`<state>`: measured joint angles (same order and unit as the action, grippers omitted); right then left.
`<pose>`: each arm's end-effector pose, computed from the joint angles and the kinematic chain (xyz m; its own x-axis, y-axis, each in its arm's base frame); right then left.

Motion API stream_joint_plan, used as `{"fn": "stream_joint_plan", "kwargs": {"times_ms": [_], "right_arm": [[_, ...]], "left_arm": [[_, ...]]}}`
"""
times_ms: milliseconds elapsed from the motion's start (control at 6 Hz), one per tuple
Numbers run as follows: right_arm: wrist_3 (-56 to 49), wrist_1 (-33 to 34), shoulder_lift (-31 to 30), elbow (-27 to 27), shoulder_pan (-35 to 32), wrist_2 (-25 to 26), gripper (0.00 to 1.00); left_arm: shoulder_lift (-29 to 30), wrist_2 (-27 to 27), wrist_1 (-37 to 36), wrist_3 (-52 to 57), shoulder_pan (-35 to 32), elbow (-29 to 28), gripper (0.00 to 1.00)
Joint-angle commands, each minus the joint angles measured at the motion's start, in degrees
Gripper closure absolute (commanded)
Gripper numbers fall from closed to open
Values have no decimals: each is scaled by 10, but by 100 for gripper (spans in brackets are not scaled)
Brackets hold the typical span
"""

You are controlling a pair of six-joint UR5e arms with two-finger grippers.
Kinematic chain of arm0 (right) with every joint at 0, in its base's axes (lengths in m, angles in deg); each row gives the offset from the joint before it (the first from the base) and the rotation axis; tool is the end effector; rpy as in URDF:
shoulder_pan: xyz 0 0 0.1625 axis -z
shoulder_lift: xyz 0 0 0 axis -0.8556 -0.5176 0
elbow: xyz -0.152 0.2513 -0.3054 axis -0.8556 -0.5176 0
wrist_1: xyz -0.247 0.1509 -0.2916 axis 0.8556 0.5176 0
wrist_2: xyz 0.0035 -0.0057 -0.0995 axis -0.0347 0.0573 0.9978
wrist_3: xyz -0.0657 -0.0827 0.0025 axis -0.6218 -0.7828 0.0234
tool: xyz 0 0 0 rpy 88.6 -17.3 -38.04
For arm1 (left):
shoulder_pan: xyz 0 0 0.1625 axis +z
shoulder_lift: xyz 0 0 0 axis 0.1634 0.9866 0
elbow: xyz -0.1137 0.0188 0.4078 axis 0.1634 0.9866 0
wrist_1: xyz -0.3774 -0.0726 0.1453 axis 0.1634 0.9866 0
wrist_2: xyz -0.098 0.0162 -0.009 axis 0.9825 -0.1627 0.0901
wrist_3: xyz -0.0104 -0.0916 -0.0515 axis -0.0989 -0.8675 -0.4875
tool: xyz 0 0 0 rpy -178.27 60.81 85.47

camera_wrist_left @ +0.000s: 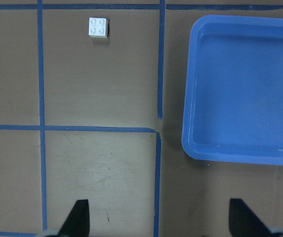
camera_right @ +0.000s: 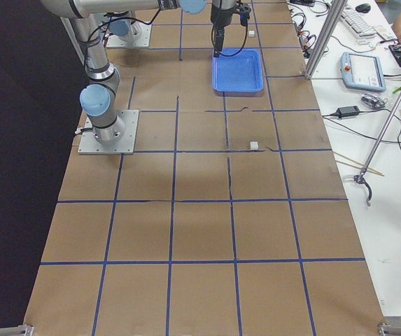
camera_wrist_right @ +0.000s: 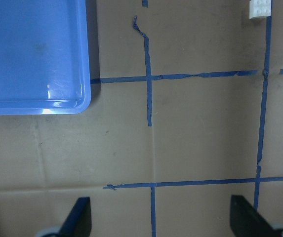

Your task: Assemble white blocks and place on blue tray

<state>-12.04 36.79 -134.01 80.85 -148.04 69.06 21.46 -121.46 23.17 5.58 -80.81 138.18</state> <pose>0.1273 -0.4971 0.5046 -0.9990 0.0434 -0.0072 0.0428 0.9968 0.0681 -0.1314 -0.5339 0.4721 -0.9991 -0.0206 -0.0366 -0.0190 0.9989 -0.0421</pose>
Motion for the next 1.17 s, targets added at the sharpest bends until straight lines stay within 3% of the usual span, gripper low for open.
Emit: {"fn": "stream_joint_plan", "kwargs": {"times_ms": [0, 500, 833, 1000], "right_arm": [[1, -3, 0, 1, 0, -1, 0], [-3, -5, -1, -4, 0, 0, 0], [-170, 0, -3, -6, 2, 2, 0], [-264, 2, -9, -2, 9, 1, 0]], "left_arm": [[-1, 3, 2, 26, 1, 2, 1], [2, 4, 4, 40, 4, 4, 1], [-1, -5, -10, 58, 8, -2, 1], [15, -5, -64, 57, 22, 7, 1]]}}
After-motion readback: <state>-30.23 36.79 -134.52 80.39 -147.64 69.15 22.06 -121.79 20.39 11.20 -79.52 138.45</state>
